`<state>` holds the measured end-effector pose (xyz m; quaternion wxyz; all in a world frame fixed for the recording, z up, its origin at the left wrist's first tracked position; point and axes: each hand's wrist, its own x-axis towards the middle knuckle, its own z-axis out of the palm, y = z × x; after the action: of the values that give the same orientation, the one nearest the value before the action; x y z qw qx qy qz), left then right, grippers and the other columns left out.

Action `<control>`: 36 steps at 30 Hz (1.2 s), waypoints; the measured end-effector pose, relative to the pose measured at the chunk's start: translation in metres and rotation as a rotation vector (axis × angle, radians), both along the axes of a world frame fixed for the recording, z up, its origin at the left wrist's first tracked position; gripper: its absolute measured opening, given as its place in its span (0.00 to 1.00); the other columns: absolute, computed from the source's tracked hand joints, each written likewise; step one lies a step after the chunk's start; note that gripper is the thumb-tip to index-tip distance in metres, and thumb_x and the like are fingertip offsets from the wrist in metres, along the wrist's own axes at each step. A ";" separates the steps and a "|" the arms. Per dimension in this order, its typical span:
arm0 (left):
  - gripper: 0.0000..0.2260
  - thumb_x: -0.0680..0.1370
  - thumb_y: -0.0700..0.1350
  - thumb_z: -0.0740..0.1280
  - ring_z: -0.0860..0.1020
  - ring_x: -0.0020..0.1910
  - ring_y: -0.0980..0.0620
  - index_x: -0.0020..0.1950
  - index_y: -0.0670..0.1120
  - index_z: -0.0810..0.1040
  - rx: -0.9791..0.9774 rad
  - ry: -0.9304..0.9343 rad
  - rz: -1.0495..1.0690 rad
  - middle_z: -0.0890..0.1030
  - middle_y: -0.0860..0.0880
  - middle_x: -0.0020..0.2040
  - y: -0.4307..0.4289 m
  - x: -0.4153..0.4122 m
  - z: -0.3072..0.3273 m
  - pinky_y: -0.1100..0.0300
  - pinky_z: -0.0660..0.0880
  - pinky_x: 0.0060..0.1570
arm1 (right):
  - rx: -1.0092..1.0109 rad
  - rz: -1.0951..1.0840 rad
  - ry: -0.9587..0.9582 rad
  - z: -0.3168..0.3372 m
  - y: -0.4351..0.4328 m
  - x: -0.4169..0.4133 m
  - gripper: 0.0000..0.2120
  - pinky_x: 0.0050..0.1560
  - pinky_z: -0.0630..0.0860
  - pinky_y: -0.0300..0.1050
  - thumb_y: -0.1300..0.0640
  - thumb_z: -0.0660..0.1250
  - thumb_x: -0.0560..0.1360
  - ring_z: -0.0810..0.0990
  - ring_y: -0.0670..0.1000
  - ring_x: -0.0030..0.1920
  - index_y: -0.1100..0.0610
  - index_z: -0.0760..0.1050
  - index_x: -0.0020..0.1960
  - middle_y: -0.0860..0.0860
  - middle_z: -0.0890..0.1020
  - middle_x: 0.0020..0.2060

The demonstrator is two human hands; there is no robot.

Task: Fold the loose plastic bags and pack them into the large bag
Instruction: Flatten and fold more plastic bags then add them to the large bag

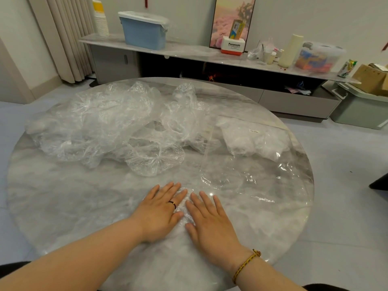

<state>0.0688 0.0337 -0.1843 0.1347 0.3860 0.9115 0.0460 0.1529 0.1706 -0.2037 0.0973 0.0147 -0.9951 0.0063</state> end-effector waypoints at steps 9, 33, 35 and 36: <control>0.16 0.80 0.52 0.57 0.70 0.60 0.55 0.67 0.53 0.67 0.152 -0.005 0.136 0.73 0.55 0.60 -0.007 -0.009 0.023 0.64 0.66 0.55 | -0.059 0.182 0.449 0.014 0.001 -0.003 0.12 0.53 0.63 0.45 0.54 0.56 0.64 0.69 0.52 0.50 0.51 0.79 0.38 0.48 0.81 0.42; 0.15 0.69 0.40 0.61 0.78 0.52 0.58 0.48 0.52 0.83 0.350 -0.030 -0.054 0.82 0.57 0.50 -0.067 -0.010 0.019 0.64 0.74 0.54 | -0.126 0.534 0.051 0.014 -0.022 0.009 0.14 0.52 0.76 0.38 0.50 0.56 0.65 0.82 0.44 0.44 0.48 0.79 0.42 0.42 0.83 0.42; 0.21 0.70 0.46 0.53 0.73 0.60 0.60 0.56 0.52 0.80 0.317 -0.079 -0.010 0.78 0.58 0.59 -0.067 -0.009 0.018 0.70 0.66 0.61 | -0.188 0.521 0.097 0.014 -0.019 0.007 0.11 0.43 0.77 0.39 0.54 0.57 0.65 0.81 0.47 0.38 0.52 0.79 0.37 0.45 0.82 0.36; 0.25 0.67 0.47 0.51 0.72 0.62 0.61 0.58 0.53 0.79 0.320 -0.112 0.000 0.76 0.59 0.61 -0.067 -0.010 0.017 0.73 0.63 0.61 | -0.259 0.495 0.112 0.014 -0.018 0.007 0.10 0.40 0.77 0.40 0.55 0.58 0.65 0.80 0.48 0.36 0.54 0.78 0.36 0.47 0.81 0.34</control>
<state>0.0590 -0.0329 -0.1669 0.1223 0.3992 0.8836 0.2122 0.1598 0.1528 -0.1893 0.1485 0.2448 -0.9453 0.1561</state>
